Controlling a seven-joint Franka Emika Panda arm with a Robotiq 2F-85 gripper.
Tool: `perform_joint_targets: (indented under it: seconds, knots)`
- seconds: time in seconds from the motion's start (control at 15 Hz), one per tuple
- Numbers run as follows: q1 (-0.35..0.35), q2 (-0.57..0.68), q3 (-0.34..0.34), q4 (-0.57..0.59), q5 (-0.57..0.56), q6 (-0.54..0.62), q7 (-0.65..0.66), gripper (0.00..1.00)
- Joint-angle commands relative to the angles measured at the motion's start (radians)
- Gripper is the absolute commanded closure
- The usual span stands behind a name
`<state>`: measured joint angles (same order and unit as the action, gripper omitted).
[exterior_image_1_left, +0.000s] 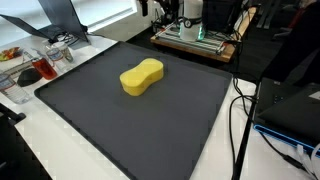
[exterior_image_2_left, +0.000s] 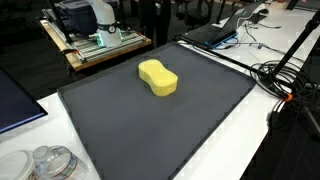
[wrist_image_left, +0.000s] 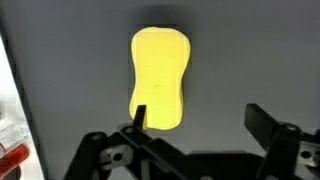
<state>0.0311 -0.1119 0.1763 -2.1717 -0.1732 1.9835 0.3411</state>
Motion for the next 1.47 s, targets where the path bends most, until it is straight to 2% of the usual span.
perform_joint_targets:
  seconds: [0.0, 0.2, 0.27, 0.33, 0.4, 0.47, 0.73, 0.93, 1.13, 1.2, 1.27, 1.4]
  knots:
    - [0.04, 0.058, 0.015, 0.016, -0.105, -0.047, 0.131, 0.0]
    - [0.073, 0.1, 0.024, 0.029, -0.169, -0.103, 0.255, 0.0]
    - [0.086, 0.115, 0.028, 0.039, -0.183, -0.159, 0.29, 0.0]
    - [0.096, 0.121, 0.026, 0.04, -0.172, -0.172, 0.278, 0.0]
    - [0.1, 0.11, 0.017, 0.029, -0.114, -0.15, 0.165, 0.0]
    - [0.101, 0.101, 0.011, 0.01, -0.141, -0.126, 0.227, 0.0]
    - [0.108, 0.107, 0.011, 0.012, -0.137, -0.126, 0.191, 0.0]
    - [0.145, 0.164, 0.045, 0.054, -0.19, -0.131, 0.306, 0.0]
    - [0.201, 0.221, 0.074, 0.101, -0.204, -0.123, 0.304, 0.0]
    - [0.222, 0.25, 0.08, 0.13, -0.229, -0.153, 0.332, 0.0]
    - [0.247, 0.287, 0.082, 0.165, -0.301, -0.188, 0.396, 0.0]
    - [0.291, 0.355, 0.082, 0.235, -0.359, -0.253, 0.416, 0.0]
